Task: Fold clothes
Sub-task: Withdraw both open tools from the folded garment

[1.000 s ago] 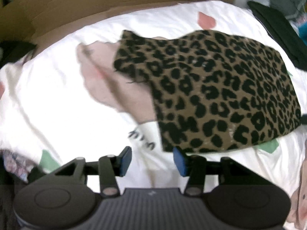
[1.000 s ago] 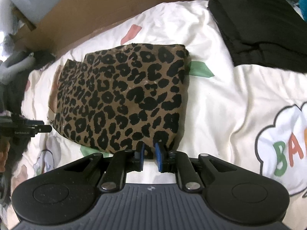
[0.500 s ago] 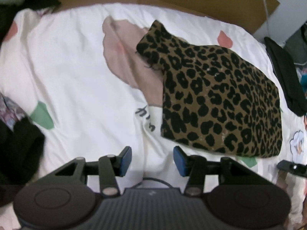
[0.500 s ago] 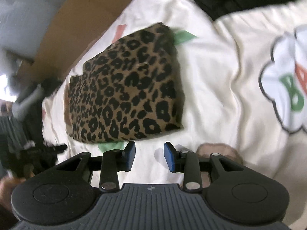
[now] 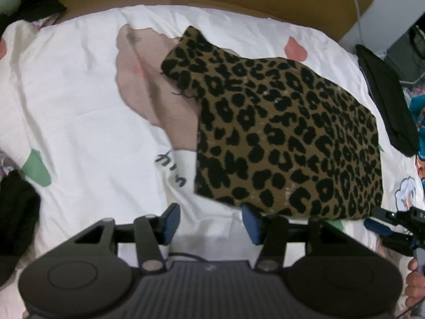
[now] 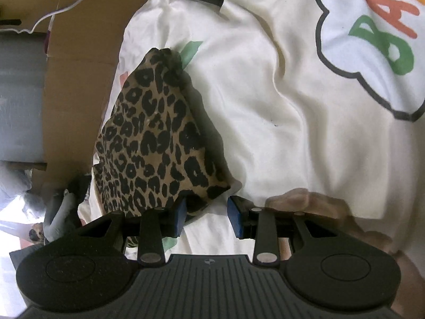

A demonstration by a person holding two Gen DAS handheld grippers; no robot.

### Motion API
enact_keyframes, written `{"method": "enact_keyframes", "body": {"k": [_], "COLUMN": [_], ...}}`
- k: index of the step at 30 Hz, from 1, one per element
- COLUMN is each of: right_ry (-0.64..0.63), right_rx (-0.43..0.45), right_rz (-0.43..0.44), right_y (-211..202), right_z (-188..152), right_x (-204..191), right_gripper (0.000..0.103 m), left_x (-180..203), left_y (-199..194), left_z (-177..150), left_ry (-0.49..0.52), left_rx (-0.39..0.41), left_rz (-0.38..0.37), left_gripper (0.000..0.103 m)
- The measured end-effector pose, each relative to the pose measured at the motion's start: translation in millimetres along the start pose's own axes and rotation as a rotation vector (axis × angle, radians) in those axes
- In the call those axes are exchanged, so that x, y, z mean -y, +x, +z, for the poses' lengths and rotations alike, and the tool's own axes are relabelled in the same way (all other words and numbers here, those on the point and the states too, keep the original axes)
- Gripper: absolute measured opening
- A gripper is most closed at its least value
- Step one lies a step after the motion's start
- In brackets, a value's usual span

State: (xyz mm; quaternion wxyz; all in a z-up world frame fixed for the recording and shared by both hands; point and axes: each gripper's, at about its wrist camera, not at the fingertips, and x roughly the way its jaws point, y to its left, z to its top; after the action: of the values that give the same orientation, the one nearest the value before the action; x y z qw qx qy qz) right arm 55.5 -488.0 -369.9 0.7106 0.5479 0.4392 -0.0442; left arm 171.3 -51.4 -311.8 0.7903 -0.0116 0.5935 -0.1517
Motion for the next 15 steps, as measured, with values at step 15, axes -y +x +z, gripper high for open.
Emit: {"method": "enact_keyframes", "body": {"k": [15], "right_ry": [-0.034], "right_rx": [-0.015], "right_rz": [-0.042], "right_y": [0], "right_z": [9], "right_x": [-17], "right_gripper": [0.009], "left_x": [8], "left_y": [11], "left_z": [-2], "left_ry": [0.025], "left_rx": [-0.018], "left_rz": [0.010], "left_gripper": [0.056]}}
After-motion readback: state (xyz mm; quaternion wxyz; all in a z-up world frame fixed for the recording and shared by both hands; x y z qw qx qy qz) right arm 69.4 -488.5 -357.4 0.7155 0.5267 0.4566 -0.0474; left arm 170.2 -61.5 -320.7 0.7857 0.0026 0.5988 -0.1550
